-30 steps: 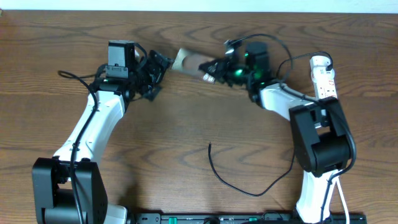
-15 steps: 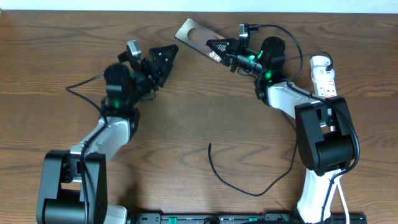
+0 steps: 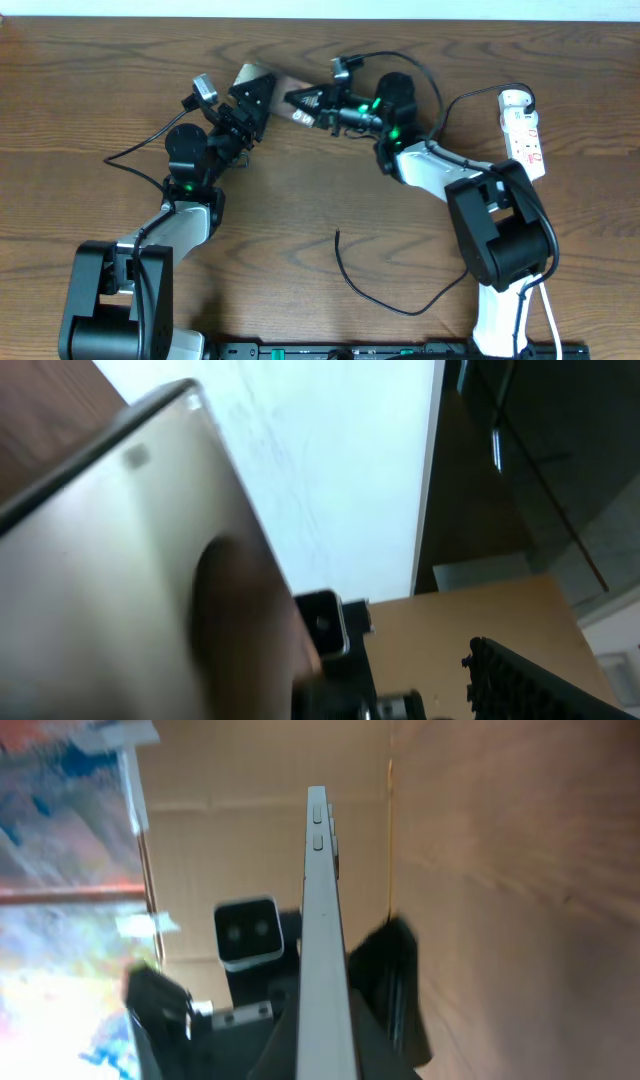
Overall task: Plug charger to phone and switch on socket
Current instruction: 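Rotate the phone with both grippers, bottom end toward the right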
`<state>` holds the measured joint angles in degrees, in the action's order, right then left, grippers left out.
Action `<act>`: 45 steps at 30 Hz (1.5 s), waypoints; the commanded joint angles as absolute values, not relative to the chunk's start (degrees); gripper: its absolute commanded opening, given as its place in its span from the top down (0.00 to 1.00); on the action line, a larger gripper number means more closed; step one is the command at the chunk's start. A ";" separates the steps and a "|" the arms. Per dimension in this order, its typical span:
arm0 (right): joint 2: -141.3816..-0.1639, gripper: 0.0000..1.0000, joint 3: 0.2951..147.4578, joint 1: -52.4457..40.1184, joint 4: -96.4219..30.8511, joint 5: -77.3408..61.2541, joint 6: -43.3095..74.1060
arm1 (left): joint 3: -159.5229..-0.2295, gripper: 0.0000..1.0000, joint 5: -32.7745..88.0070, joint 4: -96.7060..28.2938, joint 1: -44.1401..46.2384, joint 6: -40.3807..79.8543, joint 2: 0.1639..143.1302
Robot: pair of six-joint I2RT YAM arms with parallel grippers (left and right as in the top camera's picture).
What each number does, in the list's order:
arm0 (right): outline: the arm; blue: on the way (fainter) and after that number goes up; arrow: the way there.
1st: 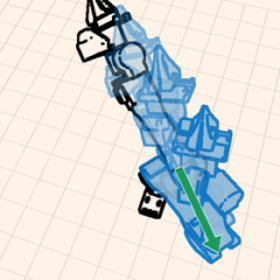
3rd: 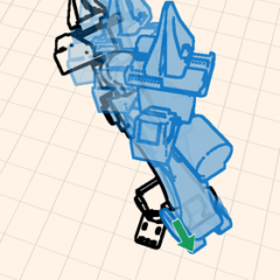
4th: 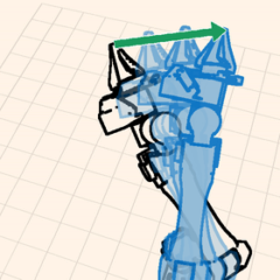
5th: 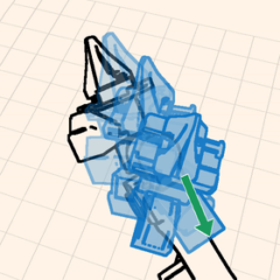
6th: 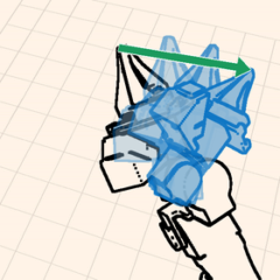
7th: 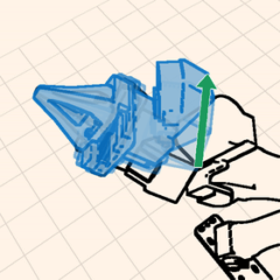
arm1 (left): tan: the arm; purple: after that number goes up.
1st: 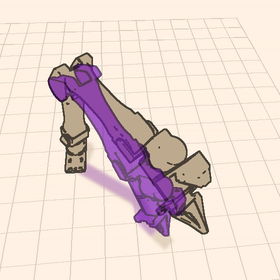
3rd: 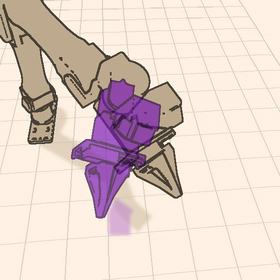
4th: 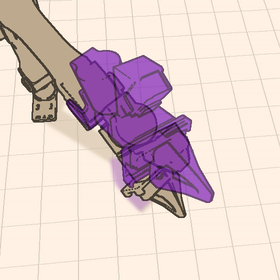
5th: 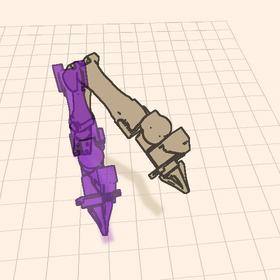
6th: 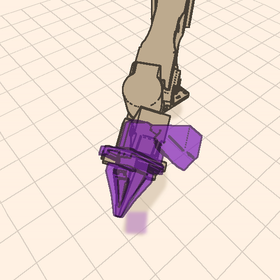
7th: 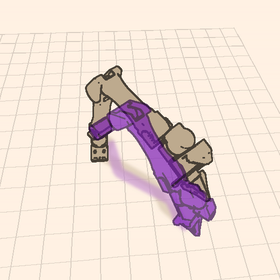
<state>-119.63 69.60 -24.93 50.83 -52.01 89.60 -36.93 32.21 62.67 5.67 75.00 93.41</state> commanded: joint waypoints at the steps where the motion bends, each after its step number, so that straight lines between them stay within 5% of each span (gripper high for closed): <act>1: -119.59 0.99 70.39 -26.22 51.68 -53.30 89.97 | -36.75 0.05 28.34 63.16 5.43 74.63 93.19; 32: -119.59 0.99 70.39 -28.18 51.40 -52.45 89.10 | -36.75 0.07 29.65 63.51 -0.91 75.35 93.23; 40: -119.59 0.99 70.39 -28.21 51.18 -53.32 88.64 | -36.75 0.12 32.21 66.57 -0.95 75.79 93.23; 45: -119.59 0.99 70.39 -28.23 50.17 -53.56 88.03 | -36.75 0.34 33.01 66.57 -0.95 75.77 93.23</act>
<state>-119.63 69.60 -27.99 50.46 -53.01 89.36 -36.86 31.00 65.58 -0.97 75.92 93.41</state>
